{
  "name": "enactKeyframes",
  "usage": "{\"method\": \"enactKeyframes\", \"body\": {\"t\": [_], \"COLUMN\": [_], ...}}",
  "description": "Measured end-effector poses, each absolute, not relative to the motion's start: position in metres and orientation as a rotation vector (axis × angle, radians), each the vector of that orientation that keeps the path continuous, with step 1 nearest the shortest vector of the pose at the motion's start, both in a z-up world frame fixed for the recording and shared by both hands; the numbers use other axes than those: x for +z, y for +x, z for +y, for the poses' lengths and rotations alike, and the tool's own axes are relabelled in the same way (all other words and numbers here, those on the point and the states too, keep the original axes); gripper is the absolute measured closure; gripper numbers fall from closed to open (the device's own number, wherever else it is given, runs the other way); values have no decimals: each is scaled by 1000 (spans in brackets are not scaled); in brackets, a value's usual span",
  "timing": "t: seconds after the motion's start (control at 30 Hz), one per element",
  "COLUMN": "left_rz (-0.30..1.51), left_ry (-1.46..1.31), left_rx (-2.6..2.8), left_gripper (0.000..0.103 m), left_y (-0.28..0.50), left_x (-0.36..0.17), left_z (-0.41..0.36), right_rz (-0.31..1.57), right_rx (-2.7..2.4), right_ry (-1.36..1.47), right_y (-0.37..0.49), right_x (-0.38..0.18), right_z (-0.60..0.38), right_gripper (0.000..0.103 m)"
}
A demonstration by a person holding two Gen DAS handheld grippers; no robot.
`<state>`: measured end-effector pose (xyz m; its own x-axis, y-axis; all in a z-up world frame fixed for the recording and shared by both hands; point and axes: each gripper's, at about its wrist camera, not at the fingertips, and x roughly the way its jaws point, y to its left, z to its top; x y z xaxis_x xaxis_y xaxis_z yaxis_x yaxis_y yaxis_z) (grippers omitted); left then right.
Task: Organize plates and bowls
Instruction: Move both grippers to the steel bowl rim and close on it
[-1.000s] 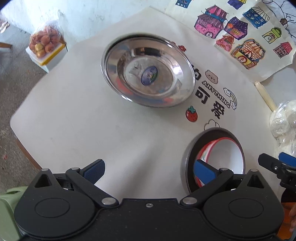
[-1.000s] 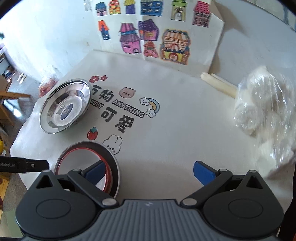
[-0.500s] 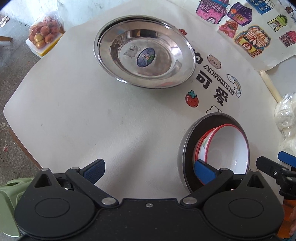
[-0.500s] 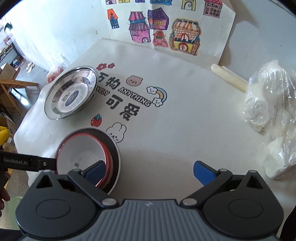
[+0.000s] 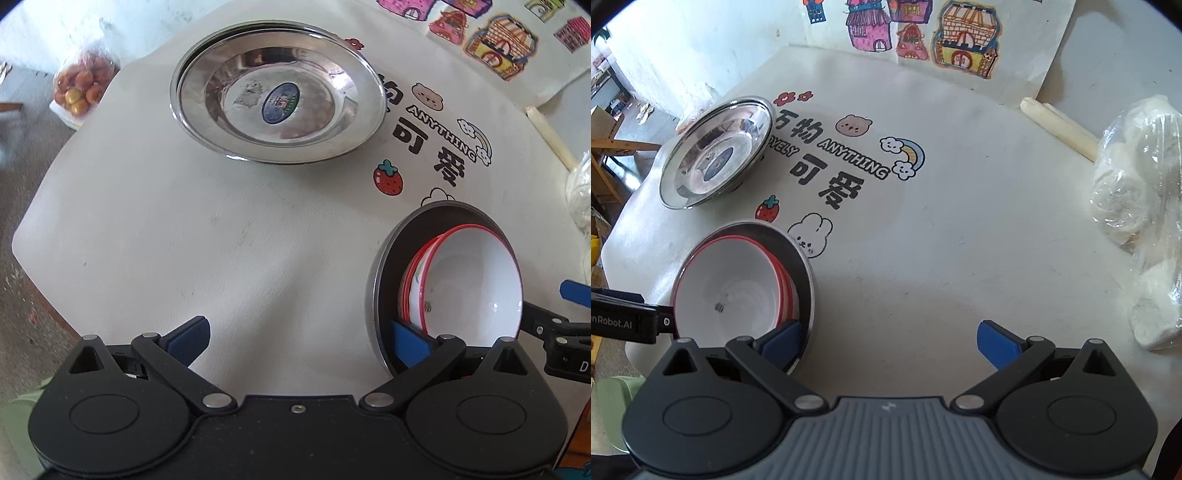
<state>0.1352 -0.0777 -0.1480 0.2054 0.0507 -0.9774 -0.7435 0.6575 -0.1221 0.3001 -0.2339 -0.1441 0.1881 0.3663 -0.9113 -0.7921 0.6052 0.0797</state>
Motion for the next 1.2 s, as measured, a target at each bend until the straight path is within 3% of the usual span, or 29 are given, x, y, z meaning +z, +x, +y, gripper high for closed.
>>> {"method": "enactKeyframes", "body": {"t": [0.17, 0.4, 0.53, 0.7, 0.77, 0.87, 1.03, 1.1, 1.2], "left_rz": [1268, 1278, 1257, 1219, 1211, 1195, 1188, 1181, 1185], "left_ry": [-674, -632, -658, -720, -728, -757, -796, -826, -825], "left_rx": [627, 602, 573, 524, 508, 479, 470, 466, 461], "left_gripper": [2, 16, 28, 55, 61, 76, 78, 92, 92], "left_y": [140, 147, 146, 145, 146, 146, 145, 145, 150], "left_x": [-148, -147, -146, -146, -146, -147, -150, -151, -151], "left_z": [-78, -83, -83, -81, -82, -80, -79, -78, -81], "right_rz": [1090, 1027, 1039, 1050, 1076, 1089, 1091, 1095, 1136], "right_rx": [859, 885, 928, 970, 983, 992, 999, 1004, 996], "right_ry": [-474, -538, -520, -499, -467, -449, -439, -425, -380], "right_y": [300, 295, 293, 289, 290, 289, 287, 286, 287], "right_x": [-146, -145, -144, -143, -143, -143, -144, -144, -145], "right_z": [-233, -228, -228, -226, -227, -226, -225, -225, -223], "right_gripper": [0, 2, 17, 37, 46, 53, 61, 66, 80]}}
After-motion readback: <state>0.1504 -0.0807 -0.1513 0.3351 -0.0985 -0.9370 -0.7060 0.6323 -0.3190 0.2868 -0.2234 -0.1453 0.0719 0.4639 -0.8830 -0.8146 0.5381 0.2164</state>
